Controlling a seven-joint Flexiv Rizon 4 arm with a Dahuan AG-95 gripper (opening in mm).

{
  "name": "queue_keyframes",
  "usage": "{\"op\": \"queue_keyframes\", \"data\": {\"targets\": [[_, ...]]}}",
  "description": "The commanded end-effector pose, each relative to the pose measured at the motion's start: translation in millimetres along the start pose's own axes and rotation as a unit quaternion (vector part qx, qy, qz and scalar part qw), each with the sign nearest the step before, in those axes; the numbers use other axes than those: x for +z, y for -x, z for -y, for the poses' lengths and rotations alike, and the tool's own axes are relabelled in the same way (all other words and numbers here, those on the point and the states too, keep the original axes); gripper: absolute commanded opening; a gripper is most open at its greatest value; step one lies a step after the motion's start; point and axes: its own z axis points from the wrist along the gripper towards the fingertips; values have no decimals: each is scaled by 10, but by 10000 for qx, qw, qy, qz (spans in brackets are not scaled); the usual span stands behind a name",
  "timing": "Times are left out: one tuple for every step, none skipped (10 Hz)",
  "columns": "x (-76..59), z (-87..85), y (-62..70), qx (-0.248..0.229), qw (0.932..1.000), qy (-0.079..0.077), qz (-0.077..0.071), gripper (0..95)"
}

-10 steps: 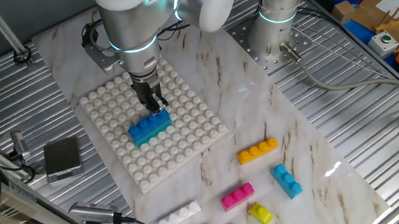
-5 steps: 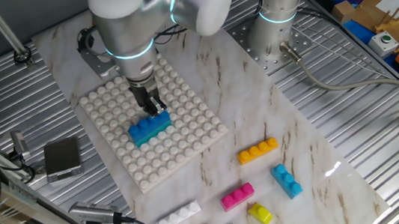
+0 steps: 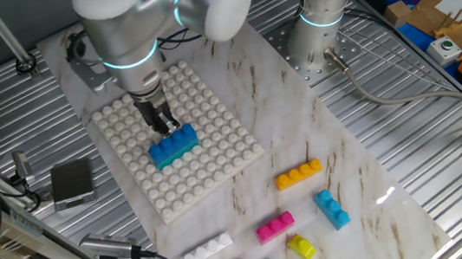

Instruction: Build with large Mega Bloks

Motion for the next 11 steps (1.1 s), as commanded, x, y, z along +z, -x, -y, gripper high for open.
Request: {"op": "queue_keyframes", "data": {"targets": [[9,1,-28,-73,10000,-35,39,0],[9,1,-28,-314,9995,-103,22,0],[9,1,-28,-454,9988,-159,12,0],[9,1,-28,-584,9982,-126,32,0],[9,1,-28,-618,9980,-98,34,0],[9,1,-28,-620,9980,-96,12,0],[9,1,-28,-608,9981,-107,-20,0],[9,1,-28,-624,9980,-95,-18,0],[9,1,-28,-631,9980,-94,-18,0],[9,1,-28,-672,9977,-85,-14,0],[9,1,-28,-724,9974,-54,-1,0]]}}
